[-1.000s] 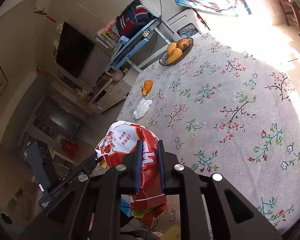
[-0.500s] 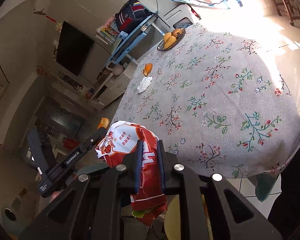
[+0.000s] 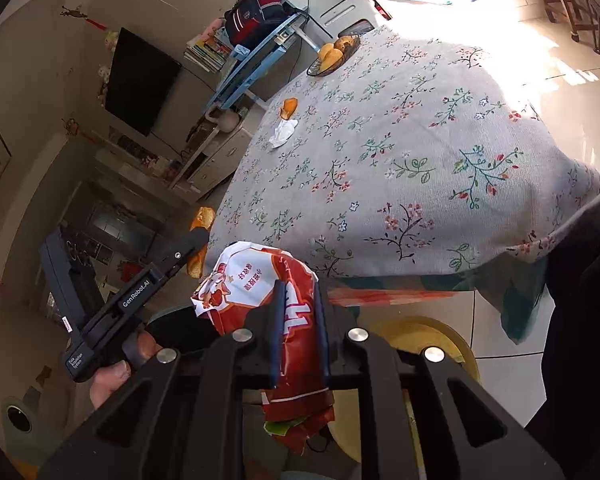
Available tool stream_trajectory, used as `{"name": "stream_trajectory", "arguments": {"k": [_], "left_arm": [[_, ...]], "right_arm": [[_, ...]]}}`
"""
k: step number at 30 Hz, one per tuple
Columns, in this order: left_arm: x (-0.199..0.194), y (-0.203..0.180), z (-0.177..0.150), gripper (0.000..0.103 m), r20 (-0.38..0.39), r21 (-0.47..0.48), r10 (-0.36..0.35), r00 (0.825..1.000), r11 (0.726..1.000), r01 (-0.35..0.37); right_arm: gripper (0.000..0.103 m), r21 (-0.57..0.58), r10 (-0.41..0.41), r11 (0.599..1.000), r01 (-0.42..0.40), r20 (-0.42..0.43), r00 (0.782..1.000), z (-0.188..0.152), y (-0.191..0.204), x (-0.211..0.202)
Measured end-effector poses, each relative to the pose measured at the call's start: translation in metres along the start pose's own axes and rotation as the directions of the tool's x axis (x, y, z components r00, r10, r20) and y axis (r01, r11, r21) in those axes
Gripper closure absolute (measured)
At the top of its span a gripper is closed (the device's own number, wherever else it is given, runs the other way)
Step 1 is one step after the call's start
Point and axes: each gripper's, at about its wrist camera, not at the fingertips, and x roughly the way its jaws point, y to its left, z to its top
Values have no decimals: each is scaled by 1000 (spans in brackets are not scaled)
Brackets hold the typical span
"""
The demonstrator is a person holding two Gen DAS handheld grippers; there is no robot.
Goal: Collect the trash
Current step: 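Carry the snack bag and peel over the yellow bin and open both grippers, then move both open grippers back over the table toward the remaining peel and tissue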
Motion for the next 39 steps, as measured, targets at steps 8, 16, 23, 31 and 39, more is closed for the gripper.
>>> {"name": "stream_trajectory", "arguments": {"k": [8, 16, 23, 31, 39], "left_arm": [[5, -8, -19, 87, -47, 14, -13, 999, 1000, 14], [29, -17, -51, 87, -161, 57, -31, 987, 998, 41], [44, -30, -76, 84, -295, 127, -60, 954, 987, 101], [25, -26, -69, 37, -177, 139, 20, 984, 990, 5], [4, -10, -58, 22, -47, 79, 93, 994, 993, -90]], "right_arm": [[88, -65, -120, 991, 115, -68, 990, -18, 7, 9], [71, -88, -187, 980, 179, -88, 978, -31, 2, 10], [57, -17, -160, 987, 160, -4, 987, -28, -5, -7], [48, 41, -155, 987, 153, 63, 986, -30, -11, -22], [41, 22, -175, 985, 174, 80, 981, -30, -4, -20]]}}
